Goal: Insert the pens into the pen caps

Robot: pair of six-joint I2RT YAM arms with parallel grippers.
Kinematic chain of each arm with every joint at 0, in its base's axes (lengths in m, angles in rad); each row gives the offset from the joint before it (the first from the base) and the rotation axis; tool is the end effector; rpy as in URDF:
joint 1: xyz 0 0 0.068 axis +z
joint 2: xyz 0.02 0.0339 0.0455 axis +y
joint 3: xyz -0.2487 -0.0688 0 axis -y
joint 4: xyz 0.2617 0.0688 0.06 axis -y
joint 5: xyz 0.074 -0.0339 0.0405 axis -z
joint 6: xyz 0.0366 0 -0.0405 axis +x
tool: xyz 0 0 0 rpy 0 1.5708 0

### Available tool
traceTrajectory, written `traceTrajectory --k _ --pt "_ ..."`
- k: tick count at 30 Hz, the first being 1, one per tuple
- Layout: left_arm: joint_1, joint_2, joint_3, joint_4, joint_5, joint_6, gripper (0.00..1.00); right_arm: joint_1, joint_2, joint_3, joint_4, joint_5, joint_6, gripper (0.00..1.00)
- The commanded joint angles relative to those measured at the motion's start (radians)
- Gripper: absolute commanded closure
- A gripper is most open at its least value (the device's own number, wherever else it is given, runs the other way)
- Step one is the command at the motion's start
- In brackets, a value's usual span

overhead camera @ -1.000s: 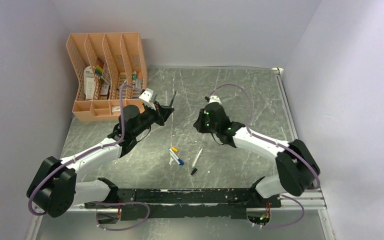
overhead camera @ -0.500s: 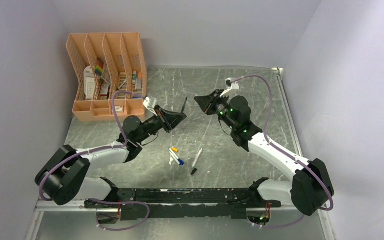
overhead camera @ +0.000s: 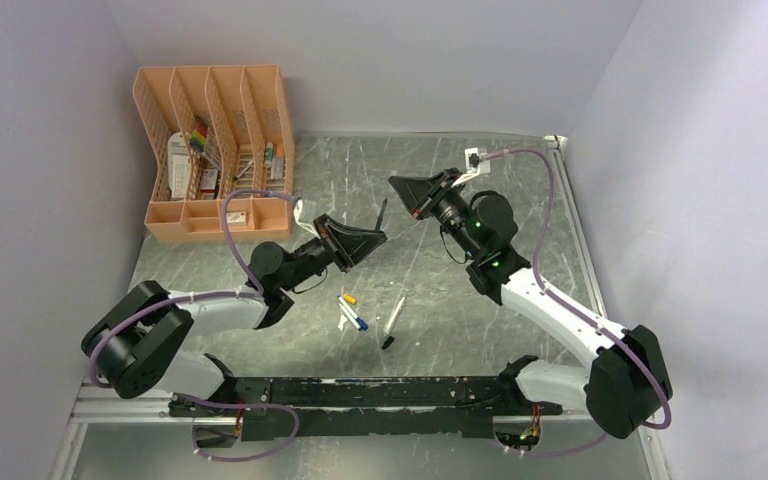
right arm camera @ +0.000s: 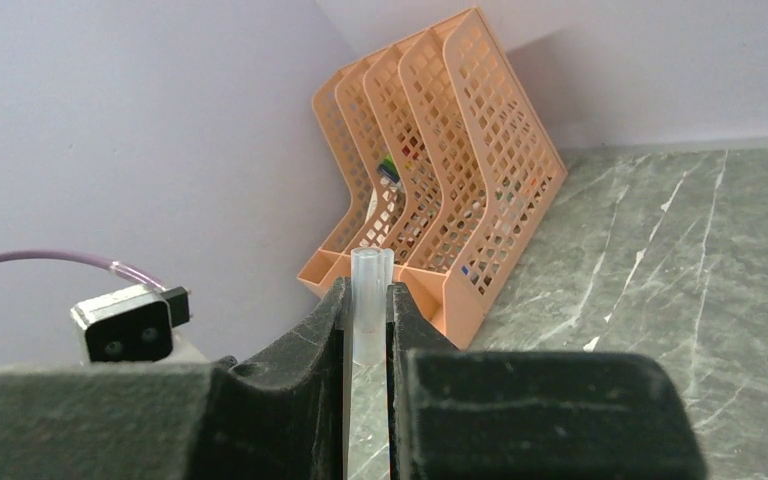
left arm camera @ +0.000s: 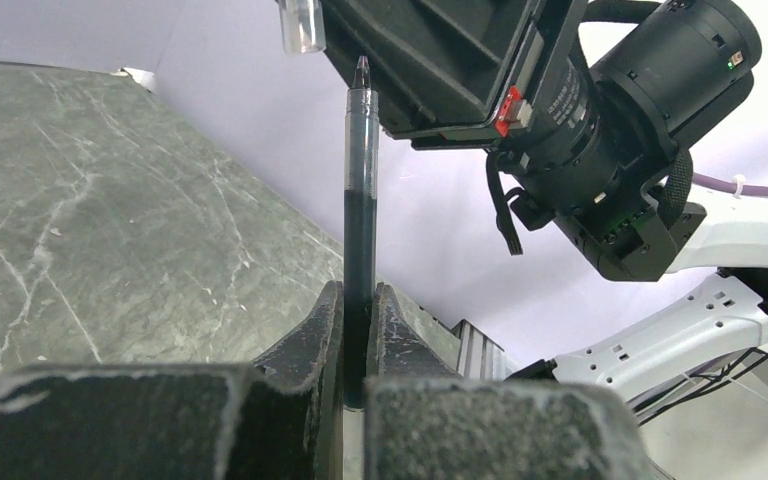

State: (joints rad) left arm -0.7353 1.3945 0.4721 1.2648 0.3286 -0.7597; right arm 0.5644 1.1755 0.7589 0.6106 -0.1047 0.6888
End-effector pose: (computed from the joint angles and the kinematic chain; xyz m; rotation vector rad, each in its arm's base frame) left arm 0.2031 -0.1997 0.2225 0.3029 1.3627 -1.4752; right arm 0.2482 0.1616 0.3133 -0.0021 1.4706 1.1084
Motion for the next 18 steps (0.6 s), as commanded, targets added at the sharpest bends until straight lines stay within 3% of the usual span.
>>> traceTrajectory --k 1,18 --pt "-0.011 0.016 0.01 0.072 0.014 -0.007 0.93 -0.006 -0.024 0.023 0.041 -0.015 -0.003 1.0" --pt "-0.013 0.031 0.021 0.066 0.015 0.006 0.93 -0.006 -0.025 0.005 0.068 -0.059 0.02 1.0"
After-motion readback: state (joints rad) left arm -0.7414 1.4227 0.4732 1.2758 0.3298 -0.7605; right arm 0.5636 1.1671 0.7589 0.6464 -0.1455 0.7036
